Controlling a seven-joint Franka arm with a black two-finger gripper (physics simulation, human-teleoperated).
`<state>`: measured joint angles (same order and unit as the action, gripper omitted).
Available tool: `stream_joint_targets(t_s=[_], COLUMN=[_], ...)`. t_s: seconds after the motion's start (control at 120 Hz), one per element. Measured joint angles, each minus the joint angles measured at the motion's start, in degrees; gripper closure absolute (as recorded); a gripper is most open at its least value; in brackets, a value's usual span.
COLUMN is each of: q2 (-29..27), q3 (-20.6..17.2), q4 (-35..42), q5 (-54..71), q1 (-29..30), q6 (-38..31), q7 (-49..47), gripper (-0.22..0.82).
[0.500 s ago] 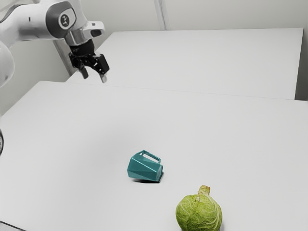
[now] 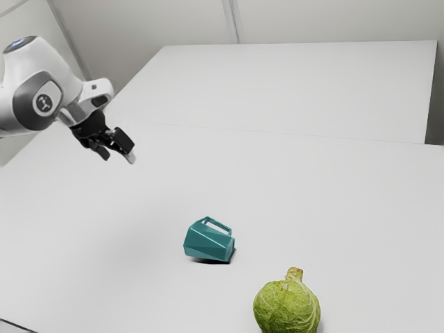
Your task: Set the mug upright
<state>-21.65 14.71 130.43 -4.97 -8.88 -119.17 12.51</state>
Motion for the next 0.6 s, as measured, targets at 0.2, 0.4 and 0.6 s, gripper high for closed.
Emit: stream_joint_targets(t_s=[0.2, 0.4, 0.6], q2=[-6.1, -4.3, 3.8], q3=[5.5, 6.1, 6.1], q4=[15.2, 20.6, 20.8], q5=[-16.4, -40.1, -61.9], q1=[-0.1, -1.2, -7.4], q6=[-12.2, -18.7, -23.4], q7=[7.0, 22.3, 38.2], gripper=[0.0, 0.0, 0.0])
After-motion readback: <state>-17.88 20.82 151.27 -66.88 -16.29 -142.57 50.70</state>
